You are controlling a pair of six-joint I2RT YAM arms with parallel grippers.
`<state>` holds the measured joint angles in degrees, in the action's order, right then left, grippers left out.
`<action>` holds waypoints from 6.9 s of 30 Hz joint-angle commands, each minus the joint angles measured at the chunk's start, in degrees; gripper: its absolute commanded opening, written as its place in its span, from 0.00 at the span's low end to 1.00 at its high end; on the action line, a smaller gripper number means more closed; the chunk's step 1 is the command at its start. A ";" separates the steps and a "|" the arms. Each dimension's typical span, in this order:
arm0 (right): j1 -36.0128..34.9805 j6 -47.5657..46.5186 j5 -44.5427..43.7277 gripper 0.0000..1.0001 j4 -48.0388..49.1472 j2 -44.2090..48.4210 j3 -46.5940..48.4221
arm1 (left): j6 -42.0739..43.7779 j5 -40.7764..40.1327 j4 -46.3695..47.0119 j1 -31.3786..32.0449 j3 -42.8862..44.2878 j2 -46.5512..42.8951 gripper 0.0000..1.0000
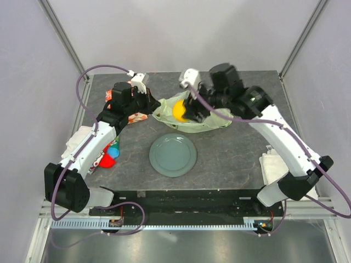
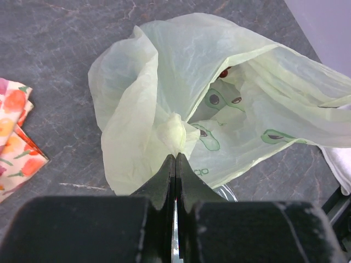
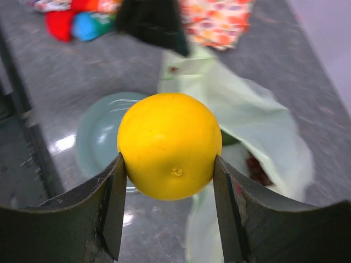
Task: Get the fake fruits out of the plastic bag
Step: Place the fake fruit on the plate, then take out the fake fruit from the plastic bag, then place the fake fruit on the plate.
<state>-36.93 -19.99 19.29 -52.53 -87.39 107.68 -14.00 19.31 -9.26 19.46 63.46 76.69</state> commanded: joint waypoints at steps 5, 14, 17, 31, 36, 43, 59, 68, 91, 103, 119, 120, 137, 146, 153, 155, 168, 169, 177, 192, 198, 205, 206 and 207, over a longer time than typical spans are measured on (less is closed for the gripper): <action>-12.29 -3.30 6.20 0.35 2.69 -5.23 -9.50 | -4.88 3.34 2.48 -6.96 4.48 1.97 0.02; -16.69 -3.22 6.38 0.36 10.25 -16.38 -11.26 | -6.83 8.11 5.30 -8.57 0.61 0.13 0.02; -16.69 -1.64 5.59 0.35 12.80 -20.17 -11.35 | -6.30 8.02 5.13 -8.65 -0.62 -0.74 0.02; -16.95 -1.37 -2.06 0.38 15.35 -30.20 -9.68 | -5.78 7.67 5.13 -9.09 -0.27 -1.63 0.02; -17.56 -0.93 -2.24 0.57 15.27 -30.47 -9.33 | -5.78 7.94 5.21 -9.18 -0.44 -1.63 0.02; -17.48 -1.19 -2.76 0.93 7.74 -24.77 -3.54 | -6.04 8.20 5.30 -9.18 -0.80 -1.27 0.02; 3.86 -6.81 -4.34 0.49 5.33 -14.38 -3.86 | -4.91 11.89 2.76 -8.74 -0.18 -1.28 0.02; 6.34 -11.48 -3.73 0.30 11.93 -22.82 -4.69 | 1.43 11.72 -1.46 -8.57 3.76 1.97 0.02; 10.39 -10.90 -7.16 0.74 2.87 -46.73 23.36 | 8.45 17.25 -3.57 -7.51 3.25 0.40 0.02; 9.68 6.54 -5.39 0.80 5.07 -46.46 18.63 | 6.79 14.09 -4.54 -4.35 -1.94 -2.16 0.02; 9.15 9.97 -9.71 0.65 5.69 -52.88 21.08 | 5.91 14.00 -3.66 -4.35 -0.97 -1.19 0.02; 9.07 9.88 -9.45 0.61 5.69 -52.79 21.17 | 5.91 13.91 -3.58 -4.35 -0.88 -1.01 0.02; 9.15 2.50 4.43 0.40 3.14 -24.24 6.87 | 4.60 10.67 -0.68 -4.43 3.41 2.76 0.02; 8.19 -2.15 16.73 0.39 2.35 -12.28 -3.87 | 4.68 7.24 -0.32 -4.43 11.15 6.28 0.02; -4.11 -9.90 14.64 0.38 3.40 -10.59 -11.87 | 1.96 8.19 0.29 -4.43 13.27 8.83 0.02; -4.56 -8.05 15.25 0.38 4.36 -12.35 -12.05 | 1.34 9.69 0.38 -4.35 13.09 8.22 0.02; -6.40 -11.57 7.27 0.36 9.37 -26.06 -12.14 | -2.17 9.87 1.70 -4.35 11.60 5.23 0.02; -6.40 -11.30 6.47 0.36 9.64 -26.94 -11.36 | -2.00 9.87 1.70 -4.35 11.16 4.88 0.02; -6.40 -9.63 3.30 0.38 12.54 -33.36 -9.06 | -2.00 10.75 1.88 -4.35 9.22 3.82 0.02; -6.23 -7.08 5.41 0.68 14.56 -34.34 -9.77 | -1.03 12.15 2.05 -4.26 11.07 6.28 0.02; -5.09 -7.70 3.74 0.87 14.48 -29.51 -11.70 | -1.55 12.94 2.66 -4.17 11.24 6.90 0.02; -4.12 -8.83 6.28 0.92 7.11 -23.80 -8.29 | -3.23 13.65 3.72 -4.08 11.51 7.69 0.02; -3.42 -9.62 6.90 0.92 3.18 -22.83 -7.49 | -3.49 13.65 3.72 -4.08 11.60 7.60 0.02; -2.89 -10.33 7.42 0.92 1.05 -21.78 -6.53 | -3.84 13.47 3.81 -4.08 11.51 7.52 0.02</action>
<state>-41.25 -27.73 23.68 -42.87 -115.98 96.18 -15.16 31.33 -8.29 15.11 73.01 84.14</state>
